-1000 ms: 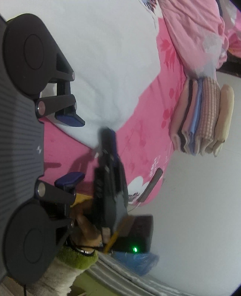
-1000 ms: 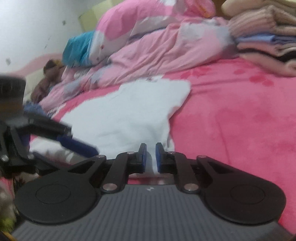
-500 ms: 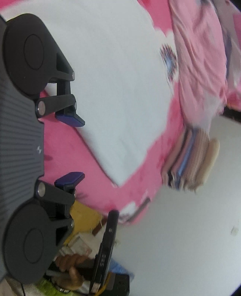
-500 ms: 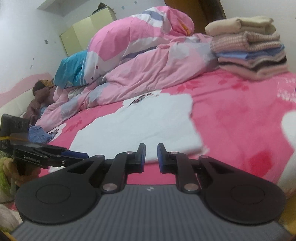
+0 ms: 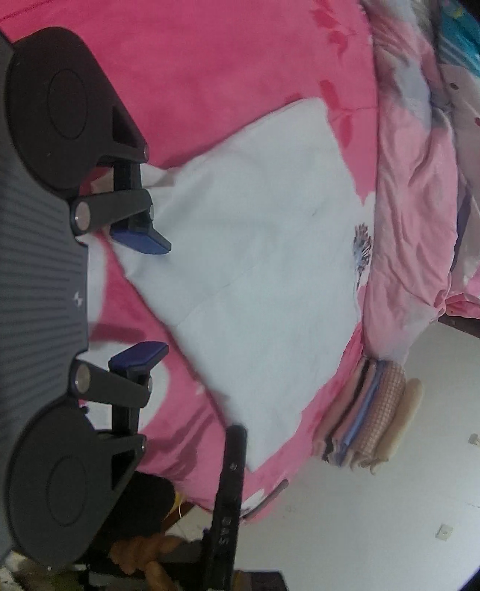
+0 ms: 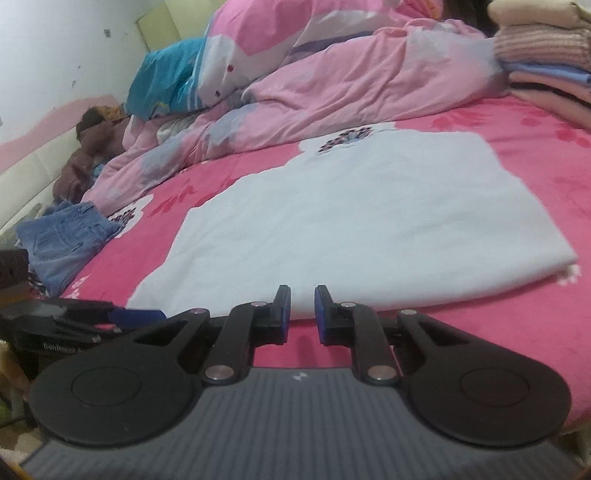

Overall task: Fold clothes
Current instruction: 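Open the left gripper and lift both grippers off the shirt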

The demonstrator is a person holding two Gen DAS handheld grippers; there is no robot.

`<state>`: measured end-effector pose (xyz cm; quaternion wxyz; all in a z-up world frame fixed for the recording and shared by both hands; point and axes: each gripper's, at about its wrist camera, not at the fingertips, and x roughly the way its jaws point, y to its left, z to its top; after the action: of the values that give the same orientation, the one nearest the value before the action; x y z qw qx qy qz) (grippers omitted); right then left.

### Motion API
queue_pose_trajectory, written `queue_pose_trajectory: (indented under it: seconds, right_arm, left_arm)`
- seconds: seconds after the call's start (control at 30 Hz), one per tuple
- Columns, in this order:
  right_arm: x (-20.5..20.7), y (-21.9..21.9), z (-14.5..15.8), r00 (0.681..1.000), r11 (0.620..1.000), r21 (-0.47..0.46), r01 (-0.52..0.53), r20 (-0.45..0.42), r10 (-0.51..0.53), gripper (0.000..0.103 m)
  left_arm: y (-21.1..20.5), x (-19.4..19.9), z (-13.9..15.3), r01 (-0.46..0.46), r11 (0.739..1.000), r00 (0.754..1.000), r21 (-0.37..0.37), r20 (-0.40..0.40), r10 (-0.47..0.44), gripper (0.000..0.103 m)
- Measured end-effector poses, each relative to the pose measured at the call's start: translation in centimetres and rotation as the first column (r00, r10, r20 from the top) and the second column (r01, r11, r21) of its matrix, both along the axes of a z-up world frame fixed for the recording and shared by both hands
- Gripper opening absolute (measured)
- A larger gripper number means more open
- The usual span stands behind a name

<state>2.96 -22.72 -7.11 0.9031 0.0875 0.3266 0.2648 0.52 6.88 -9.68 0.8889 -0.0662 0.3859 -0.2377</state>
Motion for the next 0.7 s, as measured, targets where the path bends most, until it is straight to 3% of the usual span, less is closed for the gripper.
queue_pose_trajectory:
  seconds: [0.23,0.37,0.53,0.6,0.7]
  right_arm:
    - [0.5,2.4,-0.3,0.999,0.998,-0.038,-0.040,0.019,0.041,0.013]
    - [1.1,3.2,-1.7,0.999,0.993,-0.111,-0.040,0.028,0.043,0.014]
    - [1.2,3.1,-2.3,0.999,0.992,-0.117,-0.038,0.025,0.041,0.014]
    - [0.8,3.1,-1.9,0.998,0.992,-0.121,-0.034,0.040,0.039,0.015]
    - [-0.2,2.9,-1.3,0.996,0.993,-0.112,-0.033,0.079,0.042,0.015]
  left_arm:
    - [2.3,-0.3,0.7,0.024,0.996,1.000,-0.084,0.021,-0.022,0.054]
    - [4.7,0.7,1.9,-0.015,0.991,0.998,-0.133,0.061,0.024,0.054]
    - [7.0,4.9,1.2,-0.192,0.978,0.980,-0.084,0.043,0.196,0.054]
    - [7.4,6.6,0.5,-0.257,0.966,0.966,-0.028,0.027,0.258,0.052]
    - [7.1,7.4,0.2,-0.300,0.953,0.953,0.054,0.064,0.296,0.052]
